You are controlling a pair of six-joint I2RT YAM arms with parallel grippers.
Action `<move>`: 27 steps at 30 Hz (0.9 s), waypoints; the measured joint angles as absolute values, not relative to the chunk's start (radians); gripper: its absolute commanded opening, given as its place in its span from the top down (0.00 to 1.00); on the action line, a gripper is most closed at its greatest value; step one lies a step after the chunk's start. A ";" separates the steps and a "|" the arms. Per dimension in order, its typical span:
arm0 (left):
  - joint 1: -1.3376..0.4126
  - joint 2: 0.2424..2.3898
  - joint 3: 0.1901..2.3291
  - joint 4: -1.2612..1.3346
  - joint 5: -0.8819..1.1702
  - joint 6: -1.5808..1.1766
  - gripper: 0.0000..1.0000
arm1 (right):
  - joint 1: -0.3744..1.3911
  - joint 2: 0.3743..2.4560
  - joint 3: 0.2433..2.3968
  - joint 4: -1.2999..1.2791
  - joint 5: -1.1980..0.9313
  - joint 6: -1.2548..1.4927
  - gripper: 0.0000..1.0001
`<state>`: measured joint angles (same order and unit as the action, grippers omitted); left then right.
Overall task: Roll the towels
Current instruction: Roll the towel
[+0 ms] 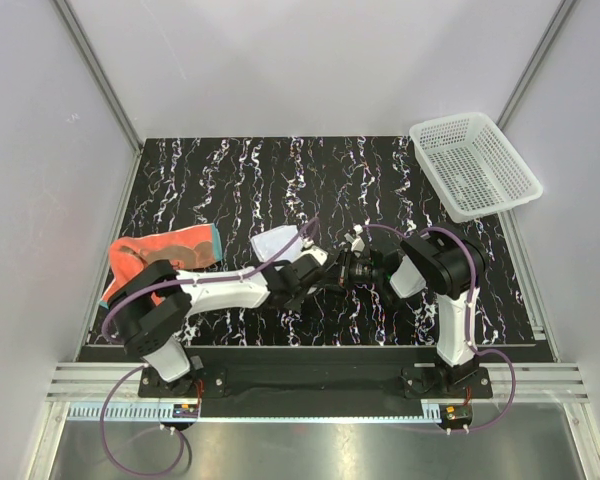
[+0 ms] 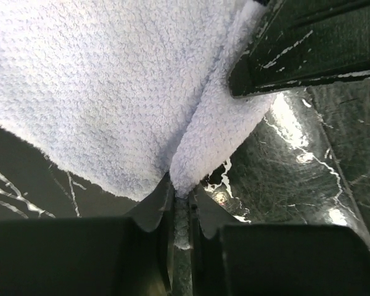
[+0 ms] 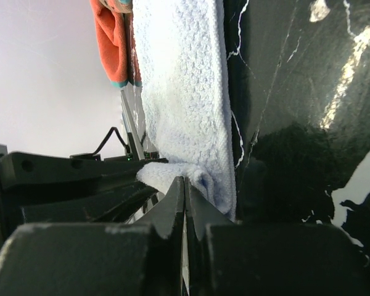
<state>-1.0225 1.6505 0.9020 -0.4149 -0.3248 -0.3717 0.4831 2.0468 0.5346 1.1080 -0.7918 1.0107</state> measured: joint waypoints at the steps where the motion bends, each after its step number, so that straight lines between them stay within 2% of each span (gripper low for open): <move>1: -1.009 1.637 0.887 -0.395 -0.297 -0.372 0.93 | 0.482 2.046 0.535 1.102 -0.792 1.012 0.98; 4: -0.974 1.611 0.858 -0.341 -0.219 -0.377 0.94 | 0.471 2.009 0.537 1.024 -0.784 1.000 0.97; 7: -0.942 1.603 0.834 -0.260 -0.111 -0.401 0.95 | 0.453 1.905 0.559 0.800 -0.731 0.932 0.89; 8: -0.932 1.603 0.827 -0.229 -0.068 -0.412 0.95 | 0.451 1.871 0.576 0.718 -0.703 0.904 0.80; 11: -0.900 1.612 0.805 -0.141 0.083 -0.461 0.96 | 0.450 1.744 0.676 0.381 -0.563 0.793 0.71; 12: -0.893 1.621 0.801 -0.116 0.132 -0.479 0.96 | 0.448 1.708 0.715 0.279 -0.515 0.761 0.64; 15: -0.885 1.654 0.795 -0.043 0.255 -0.531 0.96 | 0.444 1.633 0.823 0.041 -0.382 0.688 0.53; 21: -0.868 1.691 0.753 0.085 0.408 -0.634 0.97 | 0.441 1.469 0.924 -0.272 -0.193 0.625 0.48; 27: -0.835 1.733 0.710 0.217 0.513 -0.762 0.98 | 0.439 1.270 0.837 -0.387 -0.124 0.681 0.48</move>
<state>-0.8352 1.7329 0.7101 0.2173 0.5125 -0.7624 0.4389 1.2701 0.8368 -0.3866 -0.1242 0.6811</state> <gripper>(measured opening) 0.122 0.520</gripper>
